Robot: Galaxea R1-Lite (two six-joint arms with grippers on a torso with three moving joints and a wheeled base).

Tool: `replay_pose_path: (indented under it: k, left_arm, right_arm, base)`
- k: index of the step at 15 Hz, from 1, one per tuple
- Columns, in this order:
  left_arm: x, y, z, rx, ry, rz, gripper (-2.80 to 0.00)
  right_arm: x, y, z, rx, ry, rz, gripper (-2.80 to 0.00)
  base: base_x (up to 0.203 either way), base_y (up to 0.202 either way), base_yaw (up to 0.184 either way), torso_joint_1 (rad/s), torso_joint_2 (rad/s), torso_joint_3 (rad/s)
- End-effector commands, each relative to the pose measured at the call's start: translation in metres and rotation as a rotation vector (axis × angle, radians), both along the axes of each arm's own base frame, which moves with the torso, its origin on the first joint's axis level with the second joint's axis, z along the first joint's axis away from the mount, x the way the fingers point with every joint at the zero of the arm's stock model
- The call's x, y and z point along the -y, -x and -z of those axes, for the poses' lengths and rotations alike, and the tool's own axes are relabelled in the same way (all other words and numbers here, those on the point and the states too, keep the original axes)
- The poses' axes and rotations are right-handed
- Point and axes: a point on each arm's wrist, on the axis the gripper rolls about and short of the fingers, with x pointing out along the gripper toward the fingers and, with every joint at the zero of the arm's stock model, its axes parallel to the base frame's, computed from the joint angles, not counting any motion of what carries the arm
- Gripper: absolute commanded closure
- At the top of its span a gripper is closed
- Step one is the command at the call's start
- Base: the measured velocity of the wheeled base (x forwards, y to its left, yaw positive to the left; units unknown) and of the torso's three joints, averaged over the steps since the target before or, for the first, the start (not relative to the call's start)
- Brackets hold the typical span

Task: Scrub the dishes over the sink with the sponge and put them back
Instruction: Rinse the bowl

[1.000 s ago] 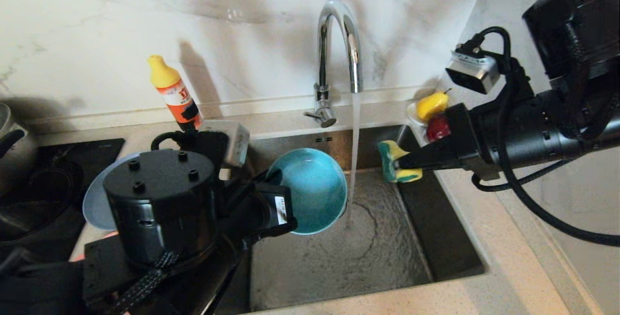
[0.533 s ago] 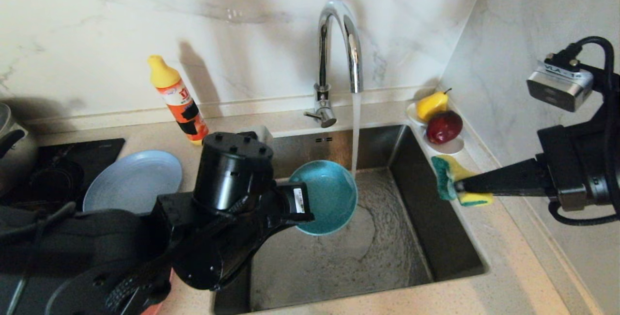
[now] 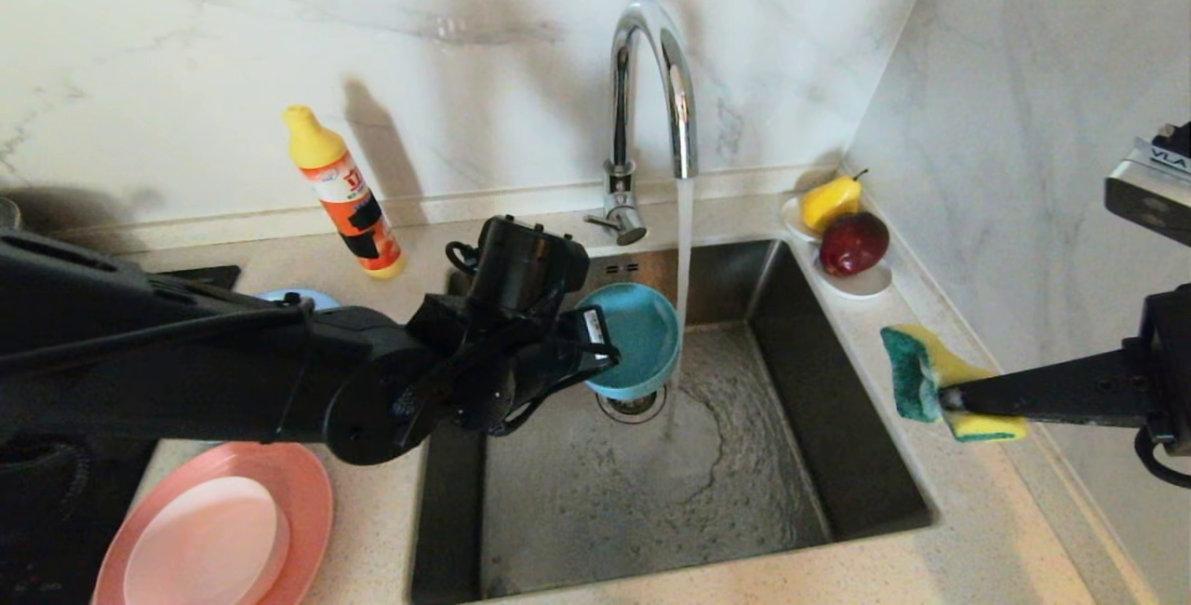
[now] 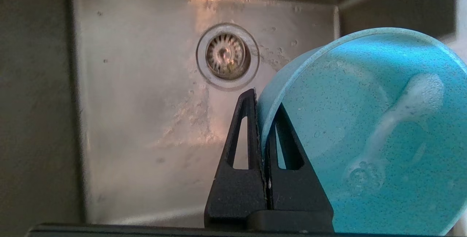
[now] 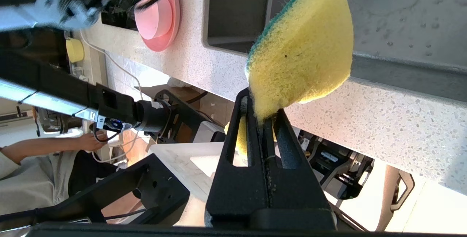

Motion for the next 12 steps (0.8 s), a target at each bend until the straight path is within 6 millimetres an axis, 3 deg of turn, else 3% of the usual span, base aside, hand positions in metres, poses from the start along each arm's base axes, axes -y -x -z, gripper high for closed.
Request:
replay_pose_path:
  k: [1,12]
  left_arm:
    - [0.005,-0.017,0.013,-0.017,-0.006,-0.017,0.0]
    - [0.028,-0.043,0.025,-0.013,0.016,0.025,0.0]
  right_arm:
    - [-0.001,-0.001,0.0,-0.004,-0.002,-0.001,0.0]
    - [0.004,0.004,0.0,0.003,-0.005,0.01,0.0]
  base:
    - [0.0,0.0,0.0,0.0,0.0,0.0]
    - [0.0,0.0,0.0,0.0,0.0,0.0]
